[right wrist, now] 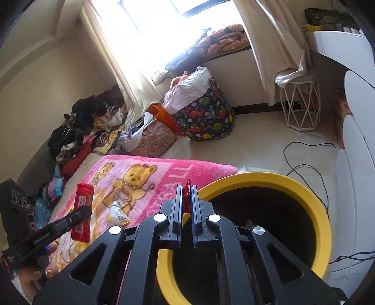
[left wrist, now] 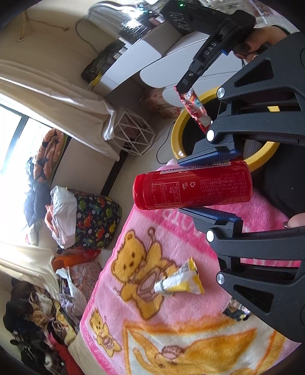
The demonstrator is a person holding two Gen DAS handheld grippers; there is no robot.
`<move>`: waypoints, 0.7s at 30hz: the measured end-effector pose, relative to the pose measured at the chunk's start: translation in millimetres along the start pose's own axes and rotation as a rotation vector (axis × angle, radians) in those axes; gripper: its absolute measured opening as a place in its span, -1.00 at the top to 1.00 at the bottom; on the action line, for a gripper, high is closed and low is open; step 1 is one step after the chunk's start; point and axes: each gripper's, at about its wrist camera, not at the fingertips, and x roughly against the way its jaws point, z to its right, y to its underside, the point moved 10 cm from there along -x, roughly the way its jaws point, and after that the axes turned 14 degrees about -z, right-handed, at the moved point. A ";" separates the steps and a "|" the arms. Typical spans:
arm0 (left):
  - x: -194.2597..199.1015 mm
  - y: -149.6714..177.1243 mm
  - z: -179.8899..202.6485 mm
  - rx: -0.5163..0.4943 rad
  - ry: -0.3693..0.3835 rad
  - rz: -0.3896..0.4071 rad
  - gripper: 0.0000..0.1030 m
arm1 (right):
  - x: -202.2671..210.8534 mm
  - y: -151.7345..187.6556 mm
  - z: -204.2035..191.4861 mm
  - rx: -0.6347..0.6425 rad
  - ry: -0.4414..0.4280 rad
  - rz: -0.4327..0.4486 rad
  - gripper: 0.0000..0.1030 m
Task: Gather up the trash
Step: 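Carry the red tube and red wrapper over the yellow bin with both tools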
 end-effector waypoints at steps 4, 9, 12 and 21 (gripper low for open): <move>-4.8 3.2 13.1 -0.026 0.010 -0.012 0.47 | 6.0 -0.6 11.0 -0.021 0.011 0.012 0.88; -10.2 7.4 26.6 -0.054 0.020 -0.026 0.48 | 12.2 -0.7 25.0 -0.043 0.022 0.027 0.88; -13.0 10.4 34.6 -0.072 0.024 -0.034 0.47 | 15.5 -0.7 32.3 -0.057 0.030 0.035 0.88; -25.2 17.4 57.1 -0.119 0.036 -0.062 0.47 | 23.3 1.0 55.7 -0.094 0.066 0.060 0.88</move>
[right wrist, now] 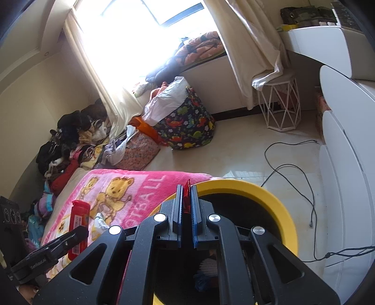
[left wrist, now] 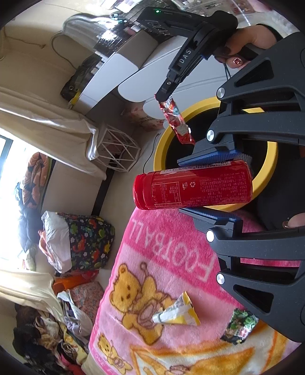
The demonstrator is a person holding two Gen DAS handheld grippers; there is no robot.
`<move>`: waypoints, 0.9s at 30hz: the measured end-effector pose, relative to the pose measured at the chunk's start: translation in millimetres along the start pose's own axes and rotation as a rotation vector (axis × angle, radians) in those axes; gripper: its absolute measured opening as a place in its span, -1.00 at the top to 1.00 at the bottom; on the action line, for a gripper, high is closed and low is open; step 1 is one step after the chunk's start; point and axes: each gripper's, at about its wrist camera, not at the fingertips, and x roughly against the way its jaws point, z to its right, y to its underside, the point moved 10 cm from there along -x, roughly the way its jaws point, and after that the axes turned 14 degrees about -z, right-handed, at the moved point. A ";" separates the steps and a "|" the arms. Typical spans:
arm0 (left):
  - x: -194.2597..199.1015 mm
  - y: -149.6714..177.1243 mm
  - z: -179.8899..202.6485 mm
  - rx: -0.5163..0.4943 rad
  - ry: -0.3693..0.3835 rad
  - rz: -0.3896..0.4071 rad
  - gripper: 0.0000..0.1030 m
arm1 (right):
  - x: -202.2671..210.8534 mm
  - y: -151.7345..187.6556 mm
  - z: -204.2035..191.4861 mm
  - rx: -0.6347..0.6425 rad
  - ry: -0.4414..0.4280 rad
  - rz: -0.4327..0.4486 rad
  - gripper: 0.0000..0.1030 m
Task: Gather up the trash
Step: 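Carry the red tube and red wrapper over the yellow bin with both tools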
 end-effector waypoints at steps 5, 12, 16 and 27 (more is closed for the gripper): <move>-6.3 2.6 11.3 -0.025 0.005 -0.015 0.47 | 5.1 -2.0 16.2 -0.020 0.035 0.018 0.88; -15.3 6.7 25.1 -0.057 0.009 -0.037 0.47 | 11.4 -2.1 37.6 -0.050 0.071 0.038 0.88; -20.3 9.4 33.0 -0.073 0.012 -0.050 0.47 | 14.9 -0.6 50.0 -0.065 0.091 0.043 0.87; -39.6 14.5 49.8 -0.119 0.021 -0.093 0.47 | 17.1 1.7 65.8 -0.067 0.154 0.055 0.87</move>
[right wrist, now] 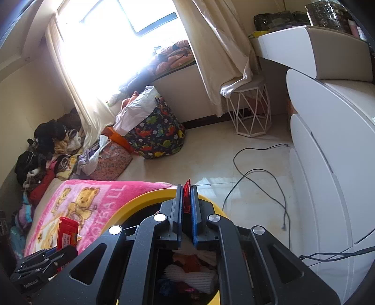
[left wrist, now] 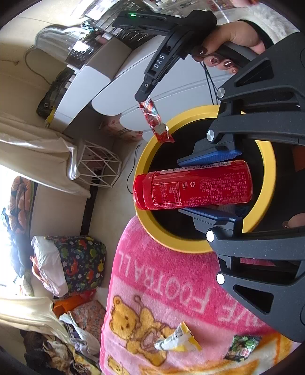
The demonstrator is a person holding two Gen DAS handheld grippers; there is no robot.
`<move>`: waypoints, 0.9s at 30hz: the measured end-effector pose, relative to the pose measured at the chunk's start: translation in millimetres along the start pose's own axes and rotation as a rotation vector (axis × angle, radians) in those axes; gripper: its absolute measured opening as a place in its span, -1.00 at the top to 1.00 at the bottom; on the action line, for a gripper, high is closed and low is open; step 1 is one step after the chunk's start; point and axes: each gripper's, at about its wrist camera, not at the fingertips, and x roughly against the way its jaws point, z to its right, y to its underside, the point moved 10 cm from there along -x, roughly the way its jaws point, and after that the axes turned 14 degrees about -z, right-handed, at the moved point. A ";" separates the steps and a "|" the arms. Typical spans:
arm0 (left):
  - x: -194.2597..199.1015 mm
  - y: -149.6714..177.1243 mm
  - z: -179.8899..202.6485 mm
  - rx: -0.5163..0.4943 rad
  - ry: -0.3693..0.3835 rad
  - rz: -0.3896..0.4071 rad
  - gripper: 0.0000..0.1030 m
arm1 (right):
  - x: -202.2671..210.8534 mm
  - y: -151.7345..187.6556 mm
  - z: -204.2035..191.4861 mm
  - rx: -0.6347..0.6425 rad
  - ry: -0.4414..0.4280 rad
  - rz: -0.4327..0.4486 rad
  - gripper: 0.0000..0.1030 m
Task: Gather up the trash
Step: 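Carry the red tube and red wrapper over the yellow bin with both tools, then open both tools to drop the red tube and red wrapper into the bin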
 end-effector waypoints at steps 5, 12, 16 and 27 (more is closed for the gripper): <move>-12.3 4.0 6.6 -0.022 0.008 -0.029 0.47 | -2.6 0.3 8.2 -0.004 0.025 0.002 0.87; -31.7 11.1 19.3 -0.047 0.031 -0.076 0.47 | -8.1 3.6 18.3 -0.010 0.045 -0.008 0.87; -47.7 18.6 24.7 -0.057 0.044 -0.116 0.47 | -11.4 5.1 18.7 0.002 0.057 -0.016 0.87; -77.0 34.2 25.6 -0.038 0.067 -0.206 0.47 | -29.6 14.9 11.3 0.041 0.047 -0.071 0.85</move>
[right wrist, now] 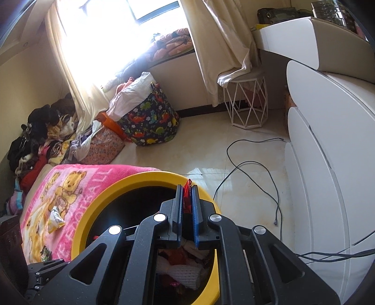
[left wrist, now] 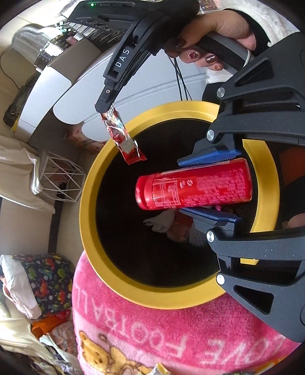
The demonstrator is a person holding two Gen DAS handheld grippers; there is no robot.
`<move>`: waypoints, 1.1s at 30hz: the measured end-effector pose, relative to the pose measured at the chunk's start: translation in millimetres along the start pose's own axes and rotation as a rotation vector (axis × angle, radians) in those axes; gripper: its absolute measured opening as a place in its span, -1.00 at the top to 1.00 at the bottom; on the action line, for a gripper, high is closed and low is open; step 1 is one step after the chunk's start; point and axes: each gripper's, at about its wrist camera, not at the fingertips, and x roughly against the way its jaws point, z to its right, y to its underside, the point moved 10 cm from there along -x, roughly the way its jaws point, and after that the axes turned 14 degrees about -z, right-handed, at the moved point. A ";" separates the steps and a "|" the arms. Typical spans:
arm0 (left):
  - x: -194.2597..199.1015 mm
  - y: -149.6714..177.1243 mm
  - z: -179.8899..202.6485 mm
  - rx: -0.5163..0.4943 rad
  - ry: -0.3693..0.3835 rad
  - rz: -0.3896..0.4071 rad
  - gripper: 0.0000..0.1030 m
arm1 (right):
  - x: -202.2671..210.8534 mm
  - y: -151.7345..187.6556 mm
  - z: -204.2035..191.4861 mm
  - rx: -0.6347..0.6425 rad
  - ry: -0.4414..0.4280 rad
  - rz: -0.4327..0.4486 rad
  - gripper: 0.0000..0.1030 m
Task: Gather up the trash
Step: 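Open both tools to drop the red tube and red wrapper into the bin, then move both open tools back from the bin over the remaining packets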
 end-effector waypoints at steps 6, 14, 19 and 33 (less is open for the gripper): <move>-5.0 0.7 -0.5 0.005 -0.001 -0.005 0.47 | -8.2 4.7 -6.0 0.009 -0.017 -0.024 0.82; 7.2 -1.2 -7.5 0.019 -0.022 0.031 -0.05 | -2.6 2.4 -11.2 -0.015 -0.068 -0.017 0.05; 24.7 -4.7 -14.3 0.038 -0.062 0.079 -0.72 | 2.7 -0.5 -15.3 -0.017 -0.073 -0.008 -0.12; 73.8 -7.2 -48.1 0.102 -0.146 0.188 -0.78 | 15.0 -5.5 -37.3 0.029 -0.072 0.023 -0.43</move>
